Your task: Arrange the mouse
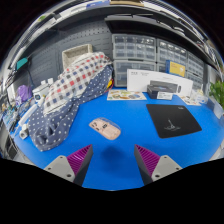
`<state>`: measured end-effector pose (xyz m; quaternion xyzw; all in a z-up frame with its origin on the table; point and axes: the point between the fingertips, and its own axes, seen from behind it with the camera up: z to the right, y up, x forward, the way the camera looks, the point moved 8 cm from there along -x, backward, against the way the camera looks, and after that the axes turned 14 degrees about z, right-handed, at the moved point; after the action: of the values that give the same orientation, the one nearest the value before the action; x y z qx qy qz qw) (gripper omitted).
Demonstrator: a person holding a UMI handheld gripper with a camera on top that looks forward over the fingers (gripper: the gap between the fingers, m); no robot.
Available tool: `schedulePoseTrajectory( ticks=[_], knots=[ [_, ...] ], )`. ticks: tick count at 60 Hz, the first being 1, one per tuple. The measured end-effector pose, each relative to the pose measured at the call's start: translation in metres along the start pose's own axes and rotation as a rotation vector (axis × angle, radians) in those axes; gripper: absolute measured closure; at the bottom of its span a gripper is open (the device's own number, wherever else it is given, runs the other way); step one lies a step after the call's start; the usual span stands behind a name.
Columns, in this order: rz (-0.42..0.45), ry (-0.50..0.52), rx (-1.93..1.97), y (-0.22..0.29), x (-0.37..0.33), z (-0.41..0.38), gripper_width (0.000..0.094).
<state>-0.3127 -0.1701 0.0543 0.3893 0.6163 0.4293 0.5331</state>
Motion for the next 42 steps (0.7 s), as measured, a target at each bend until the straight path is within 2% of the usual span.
schedulePoseTrajectory(
  ticks=[9, 27, 35, 40, 42],
  knots=[
    [-0.048, -0.035, -0.01, 0.0, 0.049, -0.006, 0.0103],
    [-0.054, -0.084, -0.007, 0.028, 0.121, -0.004, 0.0184],
    [-0.059, -0.134, 0.015, 0.037, 0.142, 0.003, 0.032],
    [-0.067, -0.151, 0.022, 0.039, 0.148, 0.006, 0.0468],
    [-0.071, -0.15, 0.027, 0.04, 0.149, 0.006, 0.0469]
  ],
)
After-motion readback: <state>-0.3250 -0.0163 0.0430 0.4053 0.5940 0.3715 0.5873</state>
